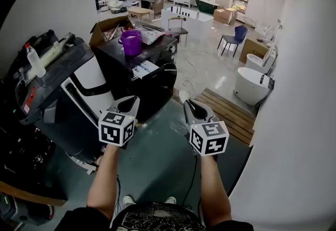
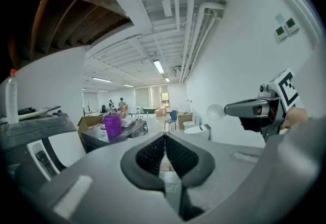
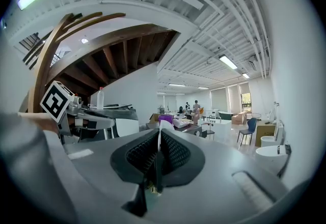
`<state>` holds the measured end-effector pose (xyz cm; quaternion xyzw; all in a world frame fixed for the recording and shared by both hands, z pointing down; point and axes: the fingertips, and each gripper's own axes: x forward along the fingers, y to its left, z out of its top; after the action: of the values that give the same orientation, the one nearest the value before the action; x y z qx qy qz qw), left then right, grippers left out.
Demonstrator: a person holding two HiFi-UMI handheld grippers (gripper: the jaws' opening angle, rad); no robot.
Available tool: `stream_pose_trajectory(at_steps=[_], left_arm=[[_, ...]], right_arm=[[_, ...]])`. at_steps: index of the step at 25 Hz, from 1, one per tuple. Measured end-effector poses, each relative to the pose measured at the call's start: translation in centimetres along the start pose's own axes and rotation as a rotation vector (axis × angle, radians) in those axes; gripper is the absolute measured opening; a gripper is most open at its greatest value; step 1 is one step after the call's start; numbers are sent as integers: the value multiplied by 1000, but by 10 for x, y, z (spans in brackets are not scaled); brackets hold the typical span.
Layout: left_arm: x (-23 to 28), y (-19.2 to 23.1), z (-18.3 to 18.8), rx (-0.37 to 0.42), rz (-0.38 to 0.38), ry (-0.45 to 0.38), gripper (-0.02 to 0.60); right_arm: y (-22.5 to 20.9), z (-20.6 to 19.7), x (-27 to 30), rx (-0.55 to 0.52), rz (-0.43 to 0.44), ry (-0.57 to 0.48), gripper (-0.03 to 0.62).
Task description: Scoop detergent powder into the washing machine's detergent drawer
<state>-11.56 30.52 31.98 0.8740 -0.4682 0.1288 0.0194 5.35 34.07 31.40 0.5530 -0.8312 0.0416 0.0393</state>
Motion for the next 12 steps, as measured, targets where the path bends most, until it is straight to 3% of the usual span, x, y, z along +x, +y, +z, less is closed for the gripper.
stream_pose_trajectory(at_steps=[12], left_arm=[[15,-45,17,70,-31,-27,3]], right_arm=[[-29,7,-19,-27,34,-6,37]])
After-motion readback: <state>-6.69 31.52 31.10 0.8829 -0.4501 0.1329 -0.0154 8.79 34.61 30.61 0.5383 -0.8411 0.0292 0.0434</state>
